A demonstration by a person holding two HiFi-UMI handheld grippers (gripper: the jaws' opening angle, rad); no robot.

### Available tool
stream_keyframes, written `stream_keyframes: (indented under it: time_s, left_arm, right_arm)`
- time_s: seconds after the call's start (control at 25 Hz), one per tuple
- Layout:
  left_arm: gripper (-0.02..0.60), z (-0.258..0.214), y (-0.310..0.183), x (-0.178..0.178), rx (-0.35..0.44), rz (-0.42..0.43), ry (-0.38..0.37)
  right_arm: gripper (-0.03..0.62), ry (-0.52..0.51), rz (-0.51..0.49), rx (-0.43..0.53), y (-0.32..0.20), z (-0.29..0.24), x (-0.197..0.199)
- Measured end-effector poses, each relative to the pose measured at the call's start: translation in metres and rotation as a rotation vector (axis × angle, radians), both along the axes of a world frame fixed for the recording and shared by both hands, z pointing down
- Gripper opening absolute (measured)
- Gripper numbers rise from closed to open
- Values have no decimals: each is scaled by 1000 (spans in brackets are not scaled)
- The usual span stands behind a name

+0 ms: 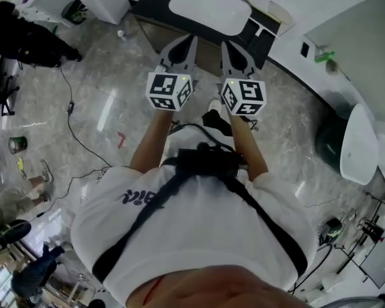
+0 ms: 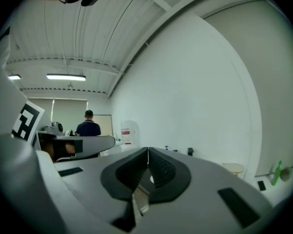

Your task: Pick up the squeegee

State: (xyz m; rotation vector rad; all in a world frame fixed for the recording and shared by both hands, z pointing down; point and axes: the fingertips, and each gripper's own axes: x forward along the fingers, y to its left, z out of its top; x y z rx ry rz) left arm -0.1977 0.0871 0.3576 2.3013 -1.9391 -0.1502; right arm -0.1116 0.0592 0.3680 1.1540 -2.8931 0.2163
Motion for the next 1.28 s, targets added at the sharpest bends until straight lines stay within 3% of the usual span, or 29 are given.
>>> stream_keyframes:
  time_s: [0.2, 0.56, 0.84, 1.04, 1.28]
  left_arm:
    - [14, 7, -72, 60, 8, 135, -10]
    - [14, -2, -204, 129, 24, 224, -47]
    - [14, 32, -271, 160, -50, 254, -49]
    - [14, 64, -301, 162, -110, 265, -70]
    - [14, 106, -338, 164, -195, 358, -81]
  right_arm:
    - [6, -7, 166, -11, -64, 12, 70]
    - [6, -13, 277, -52, -201, 15, 143]
    - [6, 30, 280, -160, -262, 62, 166]
    - [7, 77, 286, -220, -285, 94, 169]
    - [8, 118, 363, -317, -305, 137, 178]
